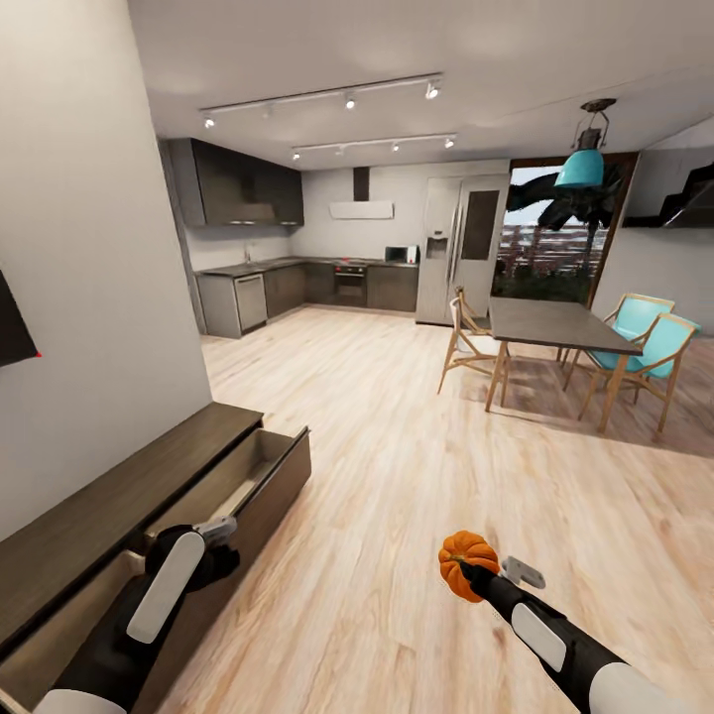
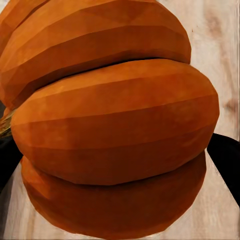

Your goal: Place each of the two pumpkins and all three candles from the living room inside a cabinet in the living room (use any cabinet), then make sure every cabinet is closed, and position the cauldron so it is next to a table in the living room.

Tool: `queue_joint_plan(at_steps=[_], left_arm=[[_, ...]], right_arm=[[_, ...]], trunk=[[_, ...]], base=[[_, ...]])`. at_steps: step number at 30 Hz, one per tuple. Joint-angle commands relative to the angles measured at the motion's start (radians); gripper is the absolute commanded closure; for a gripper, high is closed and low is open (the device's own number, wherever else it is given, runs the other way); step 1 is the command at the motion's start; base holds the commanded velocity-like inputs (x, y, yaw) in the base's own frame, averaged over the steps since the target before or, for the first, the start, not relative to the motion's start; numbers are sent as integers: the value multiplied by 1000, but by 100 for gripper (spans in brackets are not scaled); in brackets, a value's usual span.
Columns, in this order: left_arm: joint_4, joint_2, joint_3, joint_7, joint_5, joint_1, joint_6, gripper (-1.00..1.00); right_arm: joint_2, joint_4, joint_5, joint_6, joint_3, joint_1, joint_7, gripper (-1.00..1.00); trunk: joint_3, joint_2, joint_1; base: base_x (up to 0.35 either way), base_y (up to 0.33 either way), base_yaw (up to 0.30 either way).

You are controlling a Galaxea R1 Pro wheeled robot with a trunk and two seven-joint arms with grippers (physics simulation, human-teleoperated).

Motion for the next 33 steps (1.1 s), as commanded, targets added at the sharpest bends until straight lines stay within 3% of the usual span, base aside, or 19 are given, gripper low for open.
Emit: queue_joint_plan(at_steps=[1,22,33], left_arm=[[-1,1,-2,10,9,-1,2,-100],[-1,1,-2,10,9,-1,2,-100],[-1,1,-2,10,9,-1,2,-100]], right_arm=[[-1,-2,-5,1,7,-1,-7,100],[-1,-1,-10,-1,7,-1,-7,100],[-1,-1,-15,5,2,-1,-12,100]], trunk=[[0,-1,1],[21,-1,1],[16,-1,1]], base=[[339,-128,-245],[336,-147,-239],[330,-154,-122]])
